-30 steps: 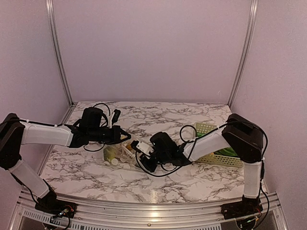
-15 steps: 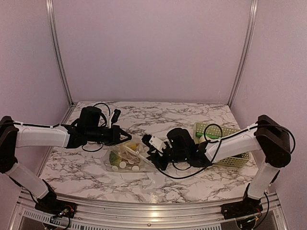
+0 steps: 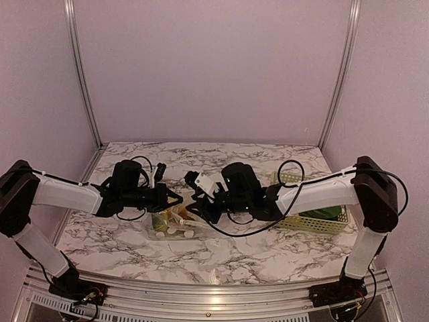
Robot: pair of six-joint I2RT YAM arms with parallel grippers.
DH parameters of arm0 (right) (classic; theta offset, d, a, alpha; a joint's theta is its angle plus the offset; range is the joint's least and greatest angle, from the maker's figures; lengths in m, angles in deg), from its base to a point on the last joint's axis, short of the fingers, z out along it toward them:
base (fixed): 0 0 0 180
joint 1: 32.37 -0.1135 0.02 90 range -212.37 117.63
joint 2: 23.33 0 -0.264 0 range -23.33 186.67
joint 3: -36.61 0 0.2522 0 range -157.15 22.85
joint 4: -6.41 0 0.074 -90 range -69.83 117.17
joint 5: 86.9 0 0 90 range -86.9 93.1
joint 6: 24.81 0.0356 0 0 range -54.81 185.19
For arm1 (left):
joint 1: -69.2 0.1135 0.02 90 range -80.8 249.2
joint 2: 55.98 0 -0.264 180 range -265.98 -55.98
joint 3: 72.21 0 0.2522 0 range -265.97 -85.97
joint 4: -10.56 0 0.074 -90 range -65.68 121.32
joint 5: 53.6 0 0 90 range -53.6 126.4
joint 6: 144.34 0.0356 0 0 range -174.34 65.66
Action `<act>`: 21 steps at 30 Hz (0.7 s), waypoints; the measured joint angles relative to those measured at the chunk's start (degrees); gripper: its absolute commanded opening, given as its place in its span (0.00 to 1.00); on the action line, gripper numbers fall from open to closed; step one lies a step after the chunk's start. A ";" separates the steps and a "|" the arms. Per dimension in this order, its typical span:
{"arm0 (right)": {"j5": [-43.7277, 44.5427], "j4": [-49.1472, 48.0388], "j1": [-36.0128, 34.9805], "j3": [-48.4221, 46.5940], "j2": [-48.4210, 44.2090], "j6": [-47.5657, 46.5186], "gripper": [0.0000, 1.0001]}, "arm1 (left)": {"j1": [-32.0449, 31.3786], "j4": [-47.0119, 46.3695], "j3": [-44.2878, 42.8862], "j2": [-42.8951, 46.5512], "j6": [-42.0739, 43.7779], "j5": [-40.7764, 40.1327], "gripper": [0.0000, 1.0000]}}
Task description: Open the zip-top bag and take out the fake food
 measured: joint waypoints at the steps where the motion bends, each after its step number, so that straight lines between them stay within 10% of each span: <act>1: -0.13 0.20 -0.04 -0.63 0.76 -0.17 0.41 | 0.09 -0.87 0.37 -0.13 -0.26 0.04 0.00; 12: -1.05 1.11 -0.39 -1.86 7.30 -1.53 0.45 | 0.92 -6.82 3.08 -1.97 -2.95 1.38 0.00; 21: -0.59 0.96 -0.39 -4.35 13.11 -1.42 0.71 | 0.92 -8.41 3.08 -2.73 -3.30 1.68 0.00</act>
